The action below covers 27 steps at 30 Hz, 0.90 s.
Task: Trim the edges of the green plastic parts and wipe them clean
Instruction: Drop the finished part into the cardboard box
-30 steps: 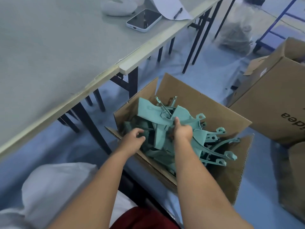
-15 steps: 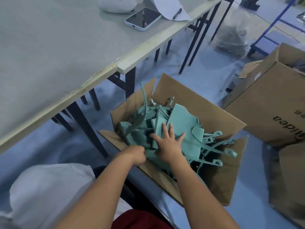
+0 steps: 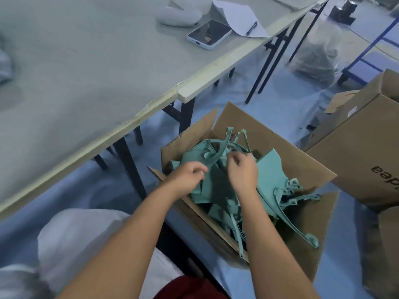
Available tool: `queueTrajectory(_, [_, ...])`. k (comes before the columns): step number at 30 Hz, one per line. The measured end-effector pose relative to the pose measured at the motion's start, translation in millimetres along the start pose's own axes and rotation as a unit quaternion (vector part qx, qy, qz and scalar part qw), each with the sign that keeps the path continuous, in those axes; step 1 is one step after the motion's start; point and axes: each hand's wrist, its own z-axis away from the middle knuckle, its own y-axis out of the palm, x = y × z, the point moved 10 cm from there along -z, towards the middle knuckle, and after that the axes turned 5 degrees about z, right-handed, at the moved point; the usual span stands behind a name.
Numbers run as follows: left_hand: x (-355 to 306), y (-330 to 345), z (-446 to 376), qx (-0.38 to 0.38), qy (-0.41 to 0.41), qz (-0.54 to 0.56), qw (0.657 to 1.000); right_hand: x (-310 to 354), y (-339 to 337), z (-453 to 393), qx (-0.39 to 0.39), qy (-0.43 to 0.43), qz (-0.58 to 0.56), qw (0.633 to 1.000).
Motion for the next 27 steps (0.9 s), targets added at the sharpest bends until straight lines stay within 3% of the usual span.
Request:
queueTrajectory(2, [-40.3, -16.1, 6.0, 0.002, 0.034, 0.025, 0.999, 36.9, -28.7, 3.4, -0.106, -0.001, -0.107, 0.989])
queueTrajectory(5, [-112.0, -46.5, 22.1, -0.017, 0.113, 0.018, 0.993, 115.3, -70.0, 9.5, -0.181, -0.075, -0.262, 0.945])
queueTrajectory(8, [-171.0, -105.4, 57.0, -0.116, 0.207, 0.013, 0.972, 191.1, -101.6, 16.9, -0.199, -0.138, -0.372, 0.896])
queueTrajectory(11, [-185.6, -177.1, 107.2, -0.179, 0.272, 0.062, 0.944, 277.8, -105.0, 28.9, -0.151, -0.199, -0.448, 0.858])
queueTrajectory(14, [-145.8, -262.4, 153.8, -0.293, 0.245, 0.089, 0.920, 379.9, -71.8, 58.9, -0.062, -0.290, -0.412, 0.861])
queueTrajectory(19, [-31.5, -370.9, 258.2, -0.468, 0.149, 0.157, 0.857, 531.7, 25.7, 156.5, 0.135, -0.448, -0.238, 0.851])
queueTrajectory(24, [56.3, -428.4, 358.8, -0.607, 0.081, 0.205, 0.764, 610.2, 74.4, 255.4, 0.196, -0.541, -0.173, 0.799])
queueTrajectory(27, [91.4, -441.9, 372.0, -0.621, 0.010, 0.162, 0.766, 621.9, 96.4, 282.7, 0.201, -0.567, -0.125, 0.789])
